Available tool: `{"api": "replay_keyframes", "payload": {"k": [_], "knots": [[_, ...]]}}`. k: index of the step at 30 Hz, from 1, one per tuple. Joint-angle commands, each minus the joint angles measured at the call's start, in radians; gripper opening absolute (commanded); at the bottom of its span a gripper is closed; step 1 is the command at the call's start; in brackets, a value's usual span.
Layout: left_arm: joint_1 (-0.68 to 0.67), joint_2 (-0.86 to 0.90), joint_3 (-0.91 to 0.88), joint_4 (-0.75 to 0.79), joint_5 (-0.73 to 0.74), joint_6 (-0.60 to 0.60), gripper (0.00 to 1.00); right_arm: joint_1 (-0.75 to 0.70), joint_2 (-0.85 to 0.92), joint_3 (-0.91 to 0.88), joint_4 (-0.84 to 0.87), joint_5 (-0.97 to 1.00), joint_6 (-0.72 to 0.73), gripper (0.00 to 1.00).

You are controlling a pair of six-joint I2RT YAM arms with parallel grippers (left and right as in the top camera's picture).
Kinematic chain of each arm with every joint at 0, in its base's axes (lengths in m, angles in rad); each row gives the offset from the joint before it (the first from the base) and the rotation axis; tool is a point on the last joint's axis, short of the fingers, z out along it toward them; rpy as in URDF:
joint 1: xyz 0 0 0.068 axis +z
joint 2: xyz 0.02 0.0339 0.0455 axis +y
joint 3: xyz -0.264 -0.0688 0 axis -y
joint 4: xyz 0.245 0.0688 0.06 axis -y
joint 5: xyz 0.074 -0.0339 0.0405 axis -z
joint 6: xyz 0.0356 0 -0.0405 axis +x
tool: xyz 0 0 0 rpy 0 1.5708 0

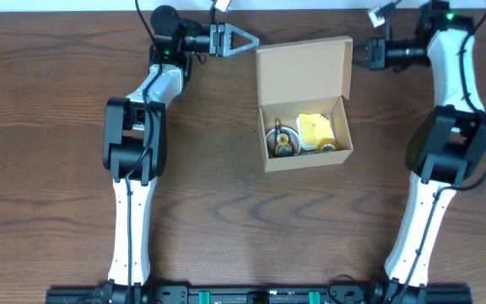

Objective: Pack container

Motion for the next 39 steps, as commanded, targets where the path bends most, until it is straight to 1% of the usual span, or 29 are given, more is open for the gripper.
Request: {"api": "replay_keyframes", "payload": {"k": [1,6,8,11,12,14,15,22,24,27,31,35,39], "knots": [[-0.002,0.009,0.006,0.038,0.017,-0.142,0.39,0.009,-0.028,0.106,-0.058,0.076,-0.044,0.01],[-0.013,0.009,0.006,0.149,0.017,-0.265,0.39,0.008,-0.029,0.155,-0.307,0.11,-0.217,0.01],[-0.02,0.007,0.006,0.218,0.016,-0.338,0.39,0.008,-0.033,0.154,-0.314,0.167,-0.164,0.01],[-0.029,0.005,0.018,0.404,0.016,-0.534,0.39,0.008,-0.065,0.154,-0.314,0.19,-0.18,0.01],[-0.029,0.005,0.026,0.444,0.016,-0.579,0.38,0.008,-0.075,0.154,-0.314,0.197,-0.183,0.01],[-0.038,-0.003,0.044,0.468,0.016,-0.686,0.38,0.008,-0.112,0.154,-0.314,0.276,-0.183,0.01],[-0.052,-0.012,0.044,0.468,0.016,-0.694,0.38,0.008,-0.137,0.154,-0.314,0.315,-0.183,0.01],[-0.124,-0.026,0.044,0.468,0.016,-0.695,0.37,-0.008,-0.256,0.154,-0.29,0.369,-0.186,0.01],[-0.116,-0.026,0.044,0.467,0.016,-0.669,0.36,-0.03,-0.274,0.154,-0.271,0.387,-0.151,0.01],[-0.071,-0.026,0.045,0.464,0.016,-0.67,0.36,-0.056,-0.274,0.154,-0.272,0.352,-0.145,0.01],[-0.011,-0.028,0.062,0.465,0.015,-0.743,0.36,-0.068,-0.272,0.154,-0.26,0.338,-0.145,0.01],[-0.042,-0.032,0.063,0.465,0.016,-0.734,0.38,-0.068,-0.272,0.154,-0.23,0.338,-0.105,0.01],[-0.06,-0.032,0.063,0.465,0.016,-0.718,0.38,-0.068,-0.272,0.154,-0.225,0.339,-0.1,0.01]]}}
